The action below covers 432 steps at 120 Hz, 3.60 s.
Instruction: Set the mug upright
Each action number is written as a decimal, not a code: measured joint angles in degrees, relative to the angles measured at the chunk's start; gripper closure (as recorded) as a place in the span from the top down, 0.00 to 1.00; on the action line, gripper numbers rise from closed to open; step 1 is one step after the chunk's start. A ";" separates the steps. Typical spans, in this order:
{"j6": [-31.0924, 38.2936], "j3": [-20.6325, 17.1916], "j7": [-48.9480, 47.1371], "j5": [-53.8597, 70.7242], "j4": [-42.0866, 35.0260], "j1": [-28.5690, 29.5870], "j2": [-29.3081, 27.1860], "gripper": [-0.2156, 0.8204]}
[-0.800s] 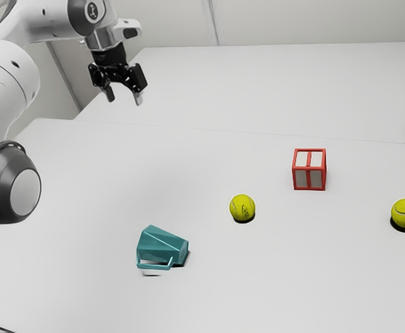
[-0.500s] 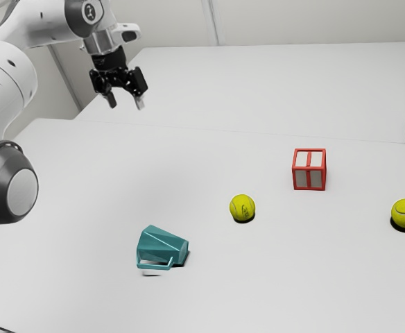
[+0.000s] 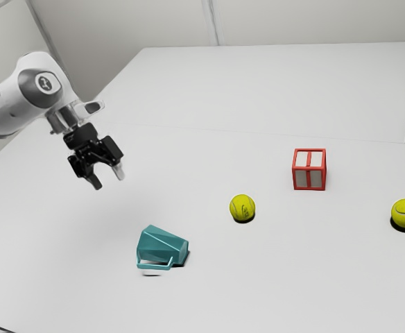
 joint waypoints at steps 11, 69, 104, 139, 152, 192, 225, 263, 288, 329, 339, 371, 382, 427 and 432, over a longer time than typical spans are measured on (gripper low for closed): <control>2.39 1.59 2.00 -3.60 -6.11 0.42 -1.61 0.79; 9.21 4.05 18.29 -18.16 -13.44 1.47 4.50 0.79; 9.38 4.05 26.40 -25.56 -15.29 0.51 6.78 0.79; 8.02 4.05 32.43 -30.18 -18.31 0.61 6.87 0.79; 7.54 4.05 34.21 -31.17 -18.62 0.50 7.14 0.79; 5.97 3.96 38.54 -35.65 -19.79 -0.68 8.13 0.79; 5.23 3.87 40.73 -38.14 -21.52 -1.57 7.73 0.78; 5.26 3.79 42.08 -38.89 -22.29 -1.85 7.52 0.41; 5.47 3.64 42.36 -38.98 -22.37 -1.94 7.40 0.15; 7.25 2.34 42.37 -38.44 -21.55 -2.75 1.48 0.06; 8.36 0.78 41.88 -36.90 -19.24 -2.02 -0.02 0.05; 15.52 -3.49 38.26 -19.39 -9.68 -1.01 -0.59 0.05; 18.15 -4.47 36.59 -10.39 -6.15 -1.36 -0.23 0.04; 28.13 -5.57 30.35 13.88 -1.45 -3.80 5.48 0.04; 29.06 -5.56 29.77 15.03 -1.19 -4.02 6.40 0.04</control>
